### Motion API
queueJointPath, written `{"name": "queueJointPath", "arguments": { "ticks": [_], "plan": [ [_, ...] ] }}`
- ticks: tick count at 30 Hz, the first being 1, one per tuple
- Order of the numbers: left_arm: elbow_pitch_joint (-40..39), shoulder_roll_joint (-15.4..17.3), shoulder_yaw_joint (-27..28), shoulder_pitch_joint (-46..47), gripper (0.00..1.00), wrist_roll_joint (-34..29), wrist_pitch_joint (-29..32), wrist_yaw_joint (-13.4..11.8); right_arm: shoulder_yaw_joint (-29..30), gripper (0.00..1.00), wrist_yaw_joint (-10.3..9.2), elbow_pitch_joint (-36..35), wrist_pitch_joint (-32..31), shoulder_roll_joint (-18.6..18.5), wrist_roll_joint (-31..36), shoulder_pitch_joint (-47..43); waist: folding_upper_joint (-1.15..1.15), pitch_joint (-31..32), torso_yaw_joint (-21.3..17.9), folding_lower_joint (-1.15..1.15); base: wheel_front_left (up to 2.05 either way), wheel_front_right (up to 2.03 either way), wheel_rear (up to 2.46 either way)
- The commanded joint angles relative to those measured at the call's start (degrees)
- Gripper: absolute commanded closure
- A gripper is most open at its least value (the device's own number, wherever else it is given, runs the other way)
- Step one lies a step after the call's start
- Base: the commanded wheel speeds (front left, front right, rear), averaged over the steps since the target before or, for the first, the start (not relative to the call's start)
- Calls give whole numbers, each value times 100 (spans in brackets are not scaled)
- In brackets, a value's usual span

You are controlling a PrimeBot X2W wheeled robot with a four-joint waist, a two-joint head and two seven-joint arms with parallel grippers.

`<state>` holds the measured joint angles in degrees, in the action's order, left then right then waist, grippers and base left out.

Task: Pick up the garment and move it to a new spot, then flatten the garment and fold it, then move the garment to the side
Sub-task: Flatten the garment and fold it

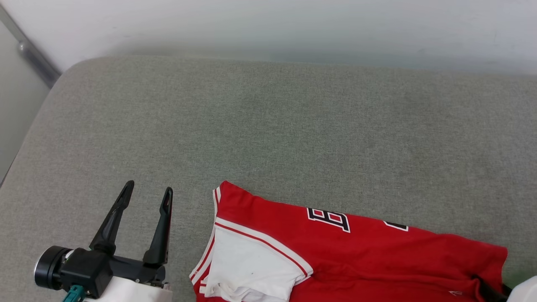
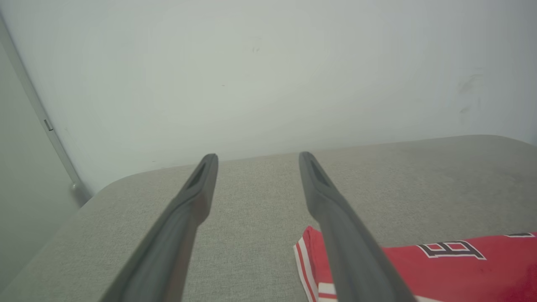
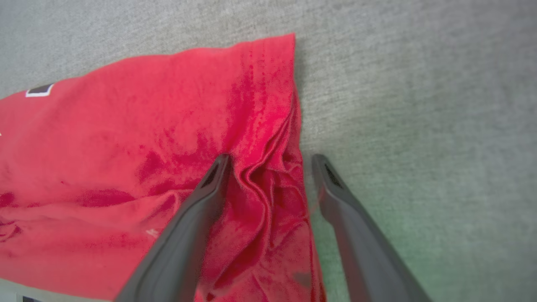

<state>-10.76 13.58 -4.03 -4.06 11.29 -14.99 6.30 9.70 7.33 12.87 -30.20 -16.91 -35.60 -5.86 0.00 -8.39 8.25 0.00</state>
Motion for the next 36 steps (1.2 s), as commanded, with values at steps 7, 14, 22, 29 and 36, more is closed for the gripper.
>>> {"name": "queueJointPath", "arguments": {
  "ticks": [7, 14, 22, 29, 36],
  "plan": [
    [72, -133, 110, 92, 0, -108, -25, 97, -967, 0, 53, 184, 26, 418, -463, -37, 0, -16, -1, 0, 0, 0, 0],
    [126, -193, 159, 42, 0, -142, -26, 114, -955, 100, 22, 241, 619, 113, -383, 84, 0, 103, -70, 0, 0, 0, 0],
    [113, -147, 124, -16, 0, -110, -26, 116, -253, 100, 11, 448, 1056, -332, -185, 361, 0, 172, -162, 0, 0, 0, 0],
    [126, -169, 113, -52, 0, -110, -26, 117, 415, 100, 13, 708, 1134, -602, 361, 501, 0, 242, -218, 0, 0, 0, 0],
    [174, -203, 76, -147, 0, -84, -26, 118, 366, 100, 14, 246, 827, -451, 452, 300, 0, 420, -239, 0, 0, 0, 0]
  ]
}}
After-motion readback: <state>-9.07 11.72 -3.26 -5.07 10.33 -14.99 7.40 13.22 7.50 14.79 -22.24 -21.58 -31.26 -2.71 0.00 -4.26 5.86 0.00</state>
